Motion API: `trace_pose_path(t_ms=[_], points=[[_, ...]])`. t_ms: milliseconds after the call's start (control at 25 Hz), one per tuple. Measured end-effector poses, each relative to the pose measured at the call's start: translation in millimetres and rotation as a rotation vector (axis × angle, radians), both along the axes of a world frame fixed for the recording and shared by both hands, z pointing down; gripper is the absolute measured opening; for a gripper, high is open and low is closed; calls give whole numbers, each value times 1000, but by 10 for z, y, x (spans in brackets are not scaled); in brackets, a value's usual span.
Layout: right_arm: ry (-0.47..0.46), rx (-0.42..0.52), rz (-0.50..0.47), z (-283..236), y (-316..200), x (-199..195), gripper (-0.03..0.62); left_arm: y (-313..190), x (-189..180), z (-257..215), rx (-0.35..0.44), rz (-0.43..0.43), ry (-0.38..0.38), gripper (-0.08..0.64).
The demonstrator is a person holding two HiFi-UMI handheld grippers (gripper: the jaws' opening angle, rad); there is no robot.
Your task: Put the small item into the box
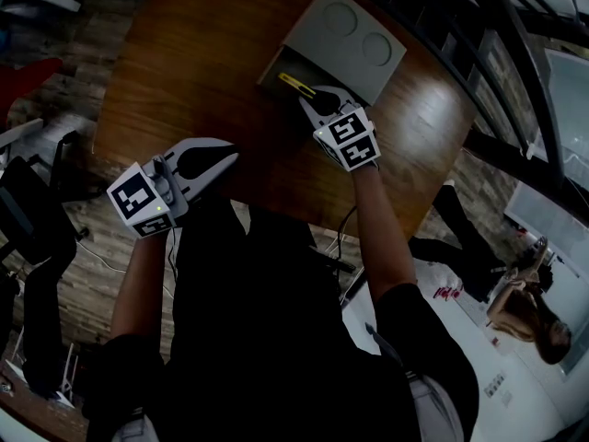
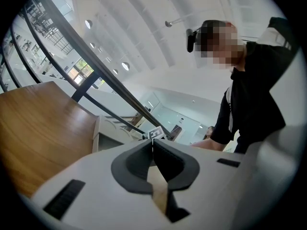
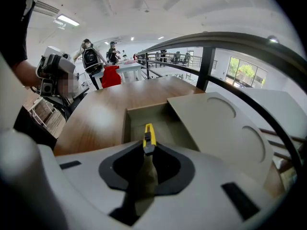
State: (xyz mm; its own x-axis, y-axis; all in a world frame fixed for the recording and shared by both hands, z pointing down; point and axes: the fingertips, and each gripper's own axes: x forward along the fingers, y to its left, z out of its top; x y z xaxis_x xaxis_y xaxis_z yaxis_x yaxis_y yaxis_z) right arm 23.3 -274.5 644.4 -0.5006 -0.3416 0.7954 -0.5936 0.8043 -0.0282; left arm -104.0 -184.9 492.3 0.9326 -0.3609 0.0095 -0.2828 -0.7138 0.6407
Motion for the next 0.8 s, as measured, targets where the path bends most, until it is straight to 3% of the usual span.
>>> trace_pose_path(t_ms=[800], points=[[48, -12, 15, 63, -9, 11, 69, 29, 3, -18, -5, -4, 13, 18]])
